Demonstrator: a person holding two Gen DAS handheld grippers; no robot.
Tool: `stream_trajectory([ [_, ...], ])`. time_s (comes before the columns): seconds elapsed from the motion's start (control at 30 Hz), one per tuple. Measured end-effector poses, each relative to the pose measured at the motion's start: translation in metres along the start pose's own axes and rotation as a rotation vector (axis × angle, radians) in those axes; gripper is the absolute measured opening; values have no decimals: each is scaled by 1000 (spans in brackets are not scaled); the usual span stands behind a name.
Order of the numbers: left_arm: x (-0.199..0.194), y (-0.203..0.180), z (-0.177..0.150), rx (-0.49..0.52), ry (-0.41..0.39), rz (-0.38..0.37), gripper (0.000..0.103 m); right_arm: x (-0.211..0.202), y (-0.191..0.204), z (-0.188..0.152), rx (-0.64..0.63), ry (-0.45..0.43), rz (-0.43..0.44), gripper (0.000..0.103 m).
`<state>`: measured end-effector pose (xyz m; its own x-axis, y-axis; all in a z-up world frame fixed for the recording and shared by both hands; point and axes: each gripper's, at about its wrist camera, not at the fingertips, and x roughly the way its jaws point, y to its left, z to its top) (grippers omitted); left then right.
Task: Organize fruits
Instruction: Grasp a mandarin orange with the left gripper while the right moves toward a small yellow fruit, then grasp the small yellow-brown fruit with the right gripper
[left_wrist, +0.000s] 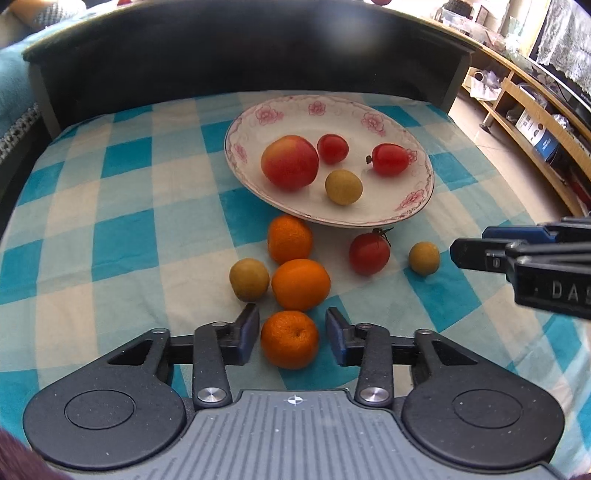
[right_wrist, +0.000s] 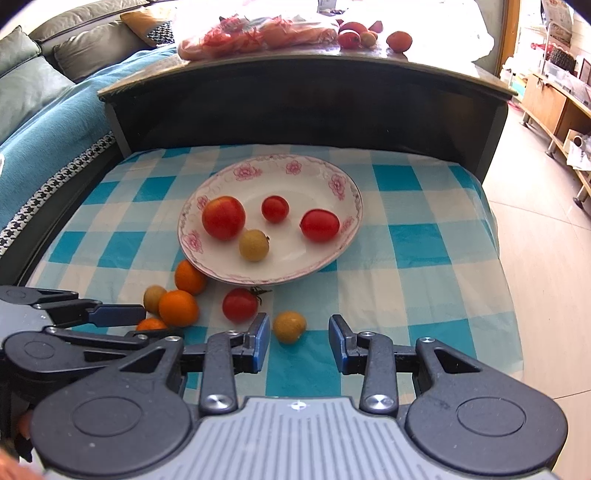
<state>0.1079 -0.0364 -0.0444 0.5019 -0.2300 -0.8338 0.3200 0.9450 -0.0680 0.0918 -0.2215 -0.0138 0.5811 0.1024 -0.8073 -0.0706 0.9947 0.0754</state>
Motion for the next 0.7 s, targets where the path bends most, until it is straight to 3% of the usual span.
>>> stream_trajectory([
  [0.7,-7,10,-7,-4,14,-30,41,42,-1,9,41,70,10,37],
])
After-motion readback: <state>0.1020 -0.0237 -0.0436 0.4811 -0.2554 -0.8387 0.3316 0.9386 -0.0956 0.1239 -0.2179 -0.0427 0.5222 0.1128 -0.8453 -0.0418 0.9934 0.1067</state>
